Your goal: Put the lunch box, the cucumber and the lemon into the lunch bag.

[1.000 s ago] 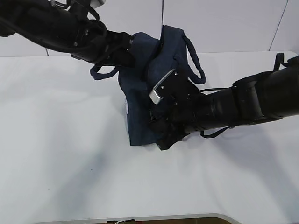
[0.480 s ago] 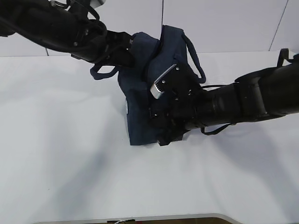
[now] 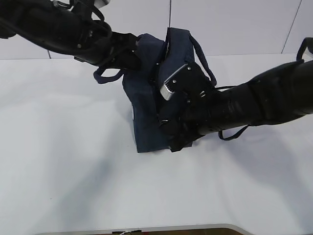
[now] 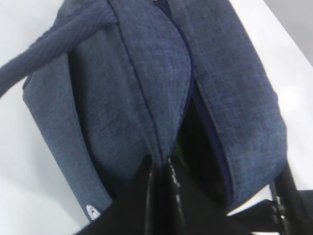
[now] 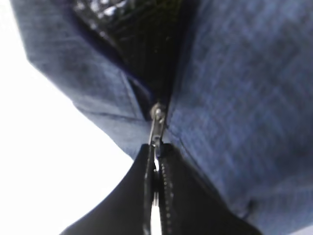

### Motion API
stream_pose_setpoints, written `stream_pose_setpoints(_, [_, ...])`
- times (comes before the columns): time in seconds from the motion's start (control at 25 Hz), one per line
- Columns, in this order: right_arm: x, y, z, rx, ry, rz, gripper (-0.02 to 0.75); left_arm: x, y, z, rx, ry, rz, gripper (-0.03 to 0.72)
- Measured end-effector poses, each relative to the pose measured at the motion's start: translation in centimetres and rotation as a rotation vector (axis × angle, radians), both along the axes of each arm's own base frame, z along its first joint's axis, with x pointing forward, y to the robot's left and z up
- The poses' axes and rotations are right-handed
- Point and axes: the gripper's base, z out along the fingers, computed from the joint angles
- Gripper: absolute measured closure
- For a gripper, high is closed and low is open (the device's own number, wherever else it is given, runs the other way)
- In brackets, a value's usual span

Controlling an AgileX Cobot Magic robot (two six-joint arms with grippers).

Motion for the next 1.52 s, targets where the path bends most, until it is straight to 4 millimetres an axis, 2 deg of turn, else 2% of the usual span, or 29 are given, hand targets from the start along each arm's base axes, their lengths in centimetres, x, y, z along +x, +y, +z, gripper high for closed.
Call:
stream_pose_setpoints(0.48, [-1.2, 0.1, 1.3, 0.034, 0.073, 0.045, 0.733, 0.0, 0.0, 0.0, 0.0, -0.004, 0.004, 0.7])
stream_pose_setpoints(0.76, [-1.5, -0.2, 2.2, 0.033, 0.098, 0.013, 0.733, 0.1, 0.0, 0.0, -0.003, -0.003, 0.007, 0.7])
stream_pose_setpoints(1.52, [-2.3, -0.9, 4.3, -0.001, 0.077, -0.008, 0.733, 0.1, 0.0, 0.1, -0.007, -0.004, 0.01, 0.7])
